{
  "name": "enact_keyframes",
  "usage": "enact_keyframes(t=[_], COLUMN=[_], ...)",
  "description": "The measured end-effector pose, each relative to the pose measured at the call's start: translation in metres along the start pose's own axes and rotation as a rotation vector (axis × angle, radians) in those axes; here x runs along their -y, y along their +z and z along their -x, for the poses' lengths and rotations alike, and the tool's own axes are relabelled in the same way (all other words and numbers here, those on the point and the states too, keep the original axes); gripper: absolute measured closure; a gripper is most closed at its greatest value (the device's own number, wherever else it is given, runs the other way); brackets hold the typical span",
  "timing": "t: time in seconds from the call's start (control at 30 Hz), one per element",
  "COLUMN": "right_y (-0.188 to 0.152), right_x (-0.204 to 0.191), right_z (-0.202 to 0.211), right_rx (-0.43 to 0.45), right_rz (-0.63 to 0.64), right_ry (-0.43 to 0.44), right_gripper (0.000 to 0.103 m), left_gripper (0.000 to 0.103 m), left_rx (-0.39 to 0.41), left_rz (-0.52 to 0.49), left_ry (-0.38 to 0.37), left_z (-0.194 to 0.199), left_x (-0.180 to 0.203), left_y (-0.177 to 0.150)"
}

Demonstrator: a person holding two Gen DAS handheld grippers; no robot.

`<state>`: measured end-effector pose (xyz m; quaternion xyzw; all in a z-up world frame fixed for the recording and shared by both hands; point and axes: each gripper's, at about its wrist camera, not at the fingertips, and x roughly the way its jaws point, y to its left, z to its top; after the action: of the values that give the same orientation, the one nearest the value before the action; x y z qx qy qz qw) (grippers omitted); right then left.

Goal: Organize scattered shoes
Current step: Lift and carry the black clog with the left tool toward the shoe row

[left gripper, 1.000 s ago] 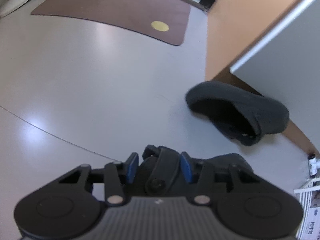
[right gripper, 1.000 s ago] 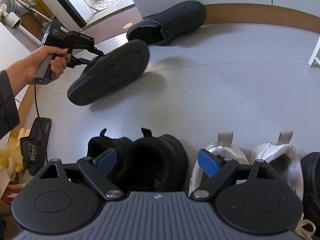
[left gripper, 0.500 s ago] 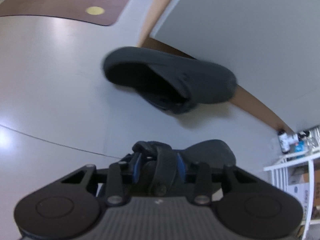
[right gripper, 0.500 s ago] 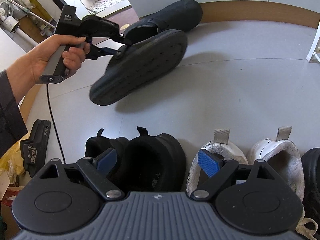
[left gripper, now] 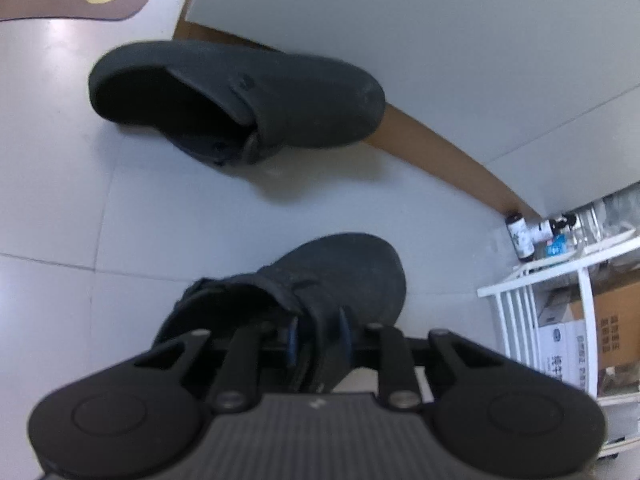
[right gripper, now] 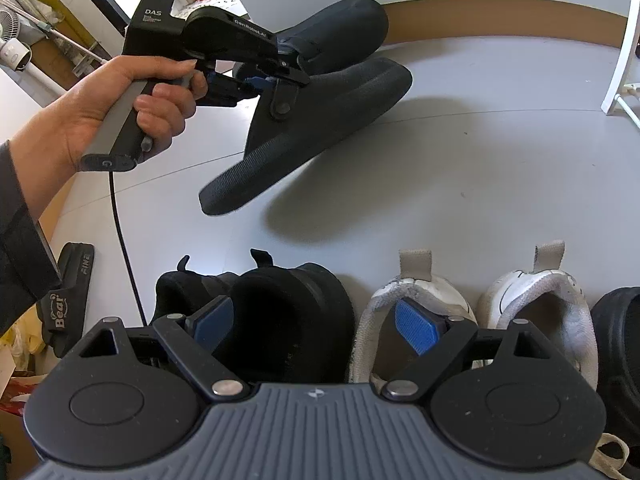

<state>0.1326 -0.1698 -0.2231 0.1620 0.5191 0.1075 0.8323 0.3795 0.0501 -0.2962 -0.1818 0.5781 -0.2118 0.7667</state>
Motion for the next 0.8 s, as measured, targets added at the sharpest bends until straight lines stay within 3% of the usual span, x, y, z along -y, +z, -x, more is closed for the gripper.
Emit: enact_keyframes(t=[0.2, 0.37, 0.57, 0.67, 0.8], right_y=[-0.003, -0.004, -0.004, -0.002, 0.005], right_x=[0.005, 0.01, 0.02, 0.022, 0.026], right_z=[-0.002, 0.0, -0.001, 0.002, 0.006], right_rx=[-0.004, 0.002, 0.006, 0.018, 0.046], right_rz=[-0.005, -0.004, -0.02, -0.011, -0.009], right_ry=[0.0, -0.005, -0.019, -0.019, -0.024], right_gripper=[0.011, 0.011, 0.011, 0.011, 0.011], left_gripper=[0.091, 0.092, 0.092, 0.088, 0.066], left_rx=[-0.047, -0.075, -0.109, -0.13, -0.139], left_rz=[-0.106, -0.226, -0.244, -0.236, -0.249], left_ry=[-0.003, -0.053, -0.086, -0.071, -0.058], left_z=[-0.03, -0.037, -0.046, -0.053, -0.049], left_x=[0.025, 0.043, 0.053, 0.057, 0.061], left_y=[-0.021, -0.034, -0.045, -0.047, -0.045])
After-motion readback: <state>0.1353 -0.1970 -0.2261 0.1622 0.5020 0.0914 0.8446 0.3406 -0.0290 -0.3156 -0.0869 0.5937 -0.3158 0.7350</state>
